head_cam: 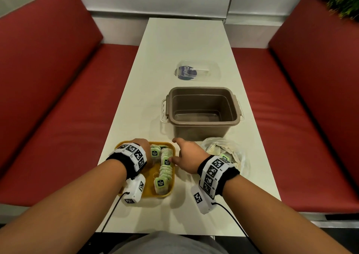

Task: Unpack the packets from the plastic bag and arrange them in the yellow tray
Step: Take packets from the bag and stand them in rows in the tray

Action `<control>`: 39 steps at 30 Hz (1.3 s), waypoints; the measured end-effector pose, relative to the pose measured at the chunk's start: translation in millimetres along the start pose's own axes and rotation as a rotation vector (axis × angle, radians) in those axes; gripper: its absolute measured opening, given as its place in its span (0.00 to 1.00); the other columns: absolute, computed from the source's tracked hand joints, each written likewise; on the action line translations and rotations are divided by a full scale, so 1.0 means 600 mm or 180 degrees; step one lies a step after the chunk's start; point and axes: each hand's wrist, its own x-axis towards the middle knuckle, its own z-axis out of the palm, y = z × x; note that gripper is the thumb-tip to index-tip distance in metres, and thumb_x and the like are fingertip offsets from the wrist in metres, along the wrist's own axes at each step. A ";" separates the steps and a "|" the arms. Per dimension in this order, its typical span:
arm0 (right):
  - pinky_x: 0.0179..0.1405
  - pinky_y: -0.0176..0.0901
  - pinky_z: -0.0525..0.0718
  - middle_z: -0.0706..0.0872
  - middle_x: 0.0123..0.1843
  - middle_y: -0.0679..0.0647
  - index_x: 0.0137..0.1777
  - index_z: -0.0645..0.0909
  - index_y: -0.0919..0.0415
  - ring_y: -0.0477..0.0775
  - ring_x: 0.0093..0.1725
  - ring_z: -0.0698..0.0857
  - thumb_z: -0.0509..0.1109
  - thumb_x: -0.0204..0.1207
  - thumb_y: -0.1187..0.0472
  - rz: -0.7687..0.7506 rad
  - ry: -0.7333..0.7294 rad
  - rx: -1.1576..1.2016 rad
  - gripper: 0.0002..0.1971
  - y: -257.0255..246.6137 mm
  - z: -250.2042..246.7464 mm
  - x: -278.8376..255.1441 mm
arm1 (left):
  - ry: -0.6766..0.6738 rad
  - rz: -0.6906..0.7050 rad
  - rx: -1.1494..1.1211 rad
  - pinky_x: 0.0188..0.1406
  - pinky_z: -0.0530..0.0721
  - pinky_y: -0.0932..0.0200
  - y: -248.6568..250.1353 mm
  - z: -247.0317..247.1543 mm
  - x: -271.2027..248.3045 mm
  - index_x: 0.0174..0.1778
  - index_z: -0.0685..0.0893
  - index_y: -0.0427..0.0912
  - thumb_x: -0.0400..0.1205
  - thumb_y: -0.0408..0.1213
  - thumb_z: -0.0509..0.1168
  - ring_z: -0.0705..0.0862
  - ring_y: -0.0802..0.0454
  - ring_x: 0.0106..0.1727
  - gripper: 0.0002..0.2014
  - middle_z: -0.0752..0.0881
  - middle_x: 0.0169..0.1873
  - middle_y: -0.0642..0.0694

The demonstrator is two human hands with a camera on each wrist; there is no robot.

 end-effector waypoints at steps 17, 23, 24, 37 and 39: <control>0.65 0.46 0.76 0.79 0.61 0.53 0.71 0.78 0.49 0.55 0.65 0.74 0.81 0.67 0.48 0.0279 0.0422 -0.0319 0.31 0.230 -0.129 -0.108 | 0.0627 0.1758 -0.1261 0.58 0.80 0.63 0.276 -0.095 -0.139 0.56 0.88 0.48 0.81 0.38 0.65 0.85 0.55 0.47 0.10 0.91 0.48 0.51; 0.70 0.44 0.71 0.72 0.72 0.54 0.80 0.66 0.56 0.56 0.72 0.68 0.86 0.57 0.45 0.0223 0.0142 -0.0239 0.52 0.271 -0.102 -0.111 | 0.0514 0.1053 -0.0450 0.45 0.80 0.55 0.339 -0.072 -0.119 0.47 0.86 0.44 0.82 0.55 0.63 0.84 0.45 0.48 0.17 0.88 0.44 0.45; 0.71 0.45 0.72 0.71 0.73 0.53 0.81 0.65 0.57 0.57 0.73 0.67 0.87 0.56 0.45 0.0188 0.0134 -0.0241 0.54 0.275 -0.098 -0.110 | 0.0495 0.0965 -0.0409 0.43 0.78 0.55 0.345 -0.070 -0.118 0.45 0.85 0.43 0.82 0.56 0.62 0.83 0.45 0.47 0.18 0.87 0.43 0.45; 0.58 0.38 0.75 0.80 0.61 0.48 0.73 0.76 0.51 0.50 0.61 0.78 0.84 0.63 0.44 -0.0142 0.0207 -0.0017 0.38 0.309 -0.128 -0.096 | 0.0710 0.0844 -0.1139 0.52 0.84 0.55 0.339 -0.113 -0.145 0.43 0.88 0.49 0.76 0.45 0.70 0.86 0.48 0.48 0.05 0.88 0.41 0.50; 0.52 0.35 0.76 0.82 0.58 0.47 0.69 0.80 0.50 0.48 0.53 0.79 0.84 0.65 0.48 -0.0273 0.0310 0.0141 0.33 0.302 -0.139 -0.100 | 0.0831 0.1114 -0.1169 0.50 0.82 0.57 0.337 -0.123 -0.157 0.47 0.87 0.55 0.78 0.45 0.69 0.85 0.52 0.48 0.04 0.88 0.42 0.54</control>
